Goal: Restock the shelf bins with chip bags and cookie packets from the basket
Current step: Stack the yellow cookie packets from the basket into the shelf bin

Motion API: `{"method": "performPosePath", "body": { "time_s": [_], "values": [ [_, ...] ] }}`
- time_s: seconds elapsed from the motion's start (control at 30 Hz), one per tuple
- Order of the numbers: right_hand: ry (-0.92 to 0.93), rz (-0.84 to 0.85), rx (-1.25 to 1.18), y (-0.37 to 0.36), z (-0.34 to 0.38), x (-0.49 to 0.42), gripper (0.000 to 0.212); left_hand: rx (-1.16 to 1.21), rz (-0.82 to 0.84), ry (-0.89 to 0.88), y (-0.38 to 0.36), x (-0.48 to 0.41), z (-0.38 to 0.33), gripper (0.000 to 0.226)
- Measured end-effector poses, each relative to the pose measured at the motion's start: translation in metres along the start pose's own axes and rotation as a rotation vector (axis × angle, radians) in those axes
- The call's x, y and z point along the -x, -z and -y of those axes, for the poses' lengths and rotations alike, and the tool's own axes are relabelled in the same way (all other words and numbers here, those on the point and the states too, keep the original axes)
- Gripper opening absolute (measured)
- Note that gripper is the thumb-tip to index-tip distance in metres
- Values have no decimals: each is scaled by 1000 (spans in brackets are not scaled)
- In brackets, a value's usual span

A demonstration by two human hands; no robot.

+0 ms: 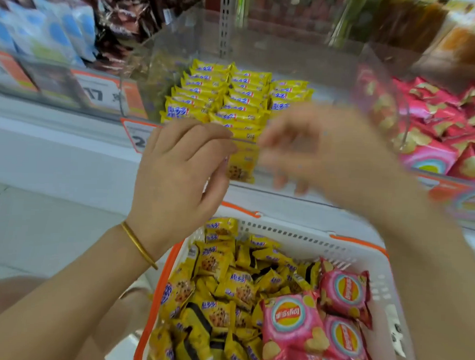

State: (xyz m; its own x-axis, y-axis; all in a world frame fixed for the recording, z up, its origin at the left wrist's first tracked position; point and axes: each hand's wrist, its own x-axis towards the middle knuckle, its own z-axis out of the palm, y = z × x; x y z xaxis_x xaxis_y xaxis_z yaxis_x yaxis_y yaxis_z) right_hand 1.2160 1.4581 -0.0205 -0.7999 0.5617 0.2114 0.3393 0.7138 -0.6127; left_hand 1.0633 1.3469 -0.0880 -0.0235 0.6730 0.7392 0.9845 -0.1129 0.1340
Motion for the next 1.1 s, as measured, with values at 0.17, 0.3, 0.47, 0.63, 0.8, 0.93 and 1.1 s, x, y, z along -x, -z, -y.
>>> {"method": "performPosePath", "body": {
  "time_s": [0.17, 0.3, 0.47, 0.63, 0.8, 0.93, 1.1],
  "values": [
    [-190, 380, 226, -172, -84, 24, 29, -47, 34, 12, 5, 17, 10, 27],
    [-318, 312, 434, -251, -126, 22, 42, -85, 14, -10, 1, 15, 13, 29],
    [-332, 196, 636, -276, -150, 15, 49, -44, 3, 0, -8, 4, 21, 27],
    [-348, 233, 714, -276, -153, 19, 39, -26, 5, -5, -13, 0, 21, 25],
    [-344, 174, 273, -211, -118, 32, 38, -13, 20, -8, -12, -4, 16, 25],
    [-297, 193, -217, -129, -75, 60, 40, 5, -2, -5, -15, -12, 7, 24],
    [-225, 108, -302, -21, -16, 67, 35, -38, -8, 29, -18, -27, -6, 29]
  ]
}}
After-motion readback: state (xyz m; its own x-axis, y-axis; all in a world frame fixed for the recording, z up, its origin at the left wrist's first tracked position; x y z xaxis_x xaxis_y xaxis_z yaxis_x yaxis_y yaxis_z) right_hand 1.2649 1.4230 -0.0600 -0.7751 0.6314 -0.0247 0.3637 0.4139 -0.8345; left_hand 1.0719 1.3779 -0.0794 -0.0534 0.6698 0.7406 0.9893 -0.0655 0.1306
